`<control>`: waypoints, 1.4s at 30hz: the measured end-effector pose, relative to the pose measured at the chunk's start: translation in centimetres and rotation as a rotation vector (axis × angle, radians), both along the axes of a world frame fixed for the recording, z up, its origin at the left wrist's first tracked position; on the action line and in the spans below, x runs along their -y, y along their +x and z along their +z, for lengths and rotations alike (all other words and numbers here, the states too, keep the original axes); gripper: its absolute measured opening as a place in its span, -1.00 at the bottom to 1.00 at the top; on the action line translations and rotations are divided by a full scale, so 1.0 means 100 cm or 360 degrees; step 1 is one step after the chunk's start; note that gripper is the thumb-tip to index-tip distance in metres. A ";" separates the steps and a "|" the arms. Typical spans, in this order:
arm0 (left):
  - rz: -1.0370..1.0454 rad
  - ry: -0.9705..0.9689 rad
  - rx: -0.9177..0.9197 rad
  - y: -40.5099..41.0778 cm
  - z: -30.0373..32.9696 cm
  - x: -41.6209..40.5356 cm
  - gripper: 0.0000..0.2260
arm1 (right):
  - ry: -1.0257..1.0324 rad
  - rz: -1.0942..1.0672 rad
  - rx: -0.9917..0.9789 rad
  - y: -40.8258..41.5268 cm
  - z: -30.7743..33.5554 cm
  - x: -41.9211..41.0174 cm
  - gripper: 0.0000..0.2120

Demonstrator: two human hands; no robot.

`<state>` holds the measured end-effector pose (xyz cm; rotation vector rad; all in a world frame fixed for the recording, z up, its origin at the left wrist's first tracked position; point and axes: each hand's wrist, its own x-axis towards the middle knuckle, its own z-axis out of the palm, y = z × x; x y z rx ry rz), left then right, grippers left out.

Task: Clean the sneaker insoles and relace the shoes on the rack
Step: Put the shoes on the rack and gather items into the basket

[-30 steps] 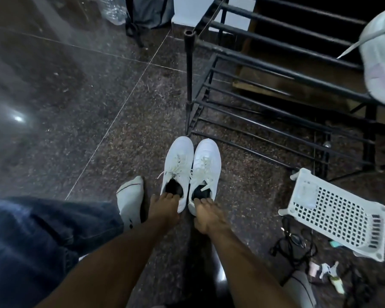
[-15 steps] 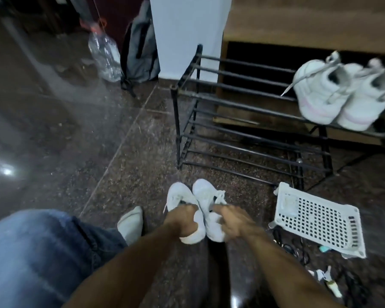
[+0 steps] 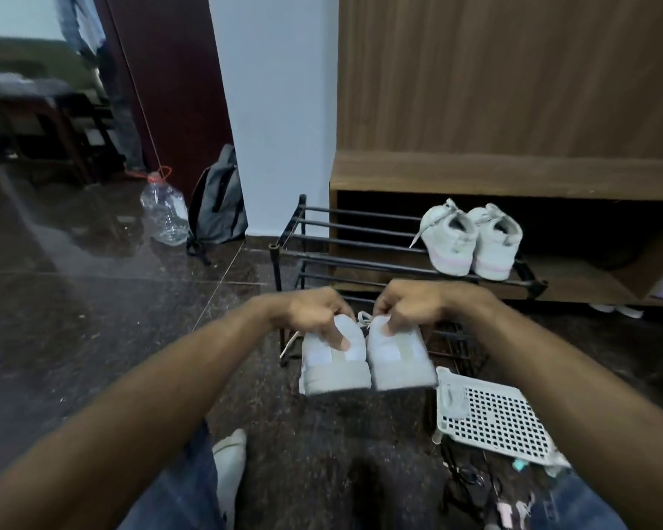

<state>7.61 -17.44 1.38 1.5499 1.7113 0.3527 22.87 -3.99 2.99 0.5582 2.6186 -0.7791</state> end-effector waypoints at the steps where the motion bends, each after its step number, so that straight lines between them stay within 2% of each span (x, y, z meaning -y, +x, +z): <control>1: -0.0027 0.0055 -0.0016 -0.001 0.019 0.000 -0.67 | -0.0004 -0.0028 -0.0029 0.002 0.020 -0.001 -0.86; 7: -0.0114 0.0339 -0.0143 -0.015 0.115 -0.006 -0.71 | 0.0183 -0.0164 -0.0310 0.011 0.124 -0.013 -0.84; 11: -0.0093 0.0547 -0.0277 -0.033 0.145 -0.019 -0.71 | 0.0293 -0.0266 -0.0580 0.007 0.157 -0.029 -0.89; 13: -0.0070 0.0624 -0.0393 -0.041 0.146 -0.031 -0.70 | 0.0516 -0.0288 -0.0688 -0.001 0.158 -0.037 -0.88; 16: 0.0035 0.0762 -0.0807 -0.048 0.126 -0.057 -0.63 | 0.0984 -0.0367 -0.0704 -0.020 0.136 -0.052 -0.83; 20: 0.0260 0.0774 -0.1298 -0.051 0.074 -0.092 -0.69 | 0.1302 -0.0465 -0.0740 -0.046 0.078 -0.068 -0.76; 22: 0.0361 0.0780 -0.1321 -0.054 0.051 -0.106 -0.85 | 0.1379 -0.0479 -0.0748 -0.058 0.050 -0.078 -0.78; 24: 0.0420 0.0826 -0.1326 -0.059 0.032 -0.120 -0.91 | 0.1357 -0.0498 -0.0768 -0.068 0.028 -0.089 -0.81; 28: 0.0443 0.0854 -0.1351 -0.074 -0.001 -0.139 -0.76 | 0.1355 -0.0485 -0.0767 -0.080 -0.006 -0.111 -0.76; 32: 0.0460 0.0937 -0.1325 -0.082 -0.023 -0.148 -0.70 | 0.1383 -0.0447 -0.0683 -0.079 -0.039 -0.125 -0.74; 38: 0.0507 0.0952 -0.1182 -0.084 -0.027 -0.154 -0.61 | 0.1300 -0.0458 -0.0685 -0.082 -0.041 -0.129 -0.77; 42: 0.0538 0.0927 -0.1148 -0.083 -0.035 -0.156 -0.61 | 0.1189 -0.0491 -0.0653 -0.080 -0.042 -0.127 -0.68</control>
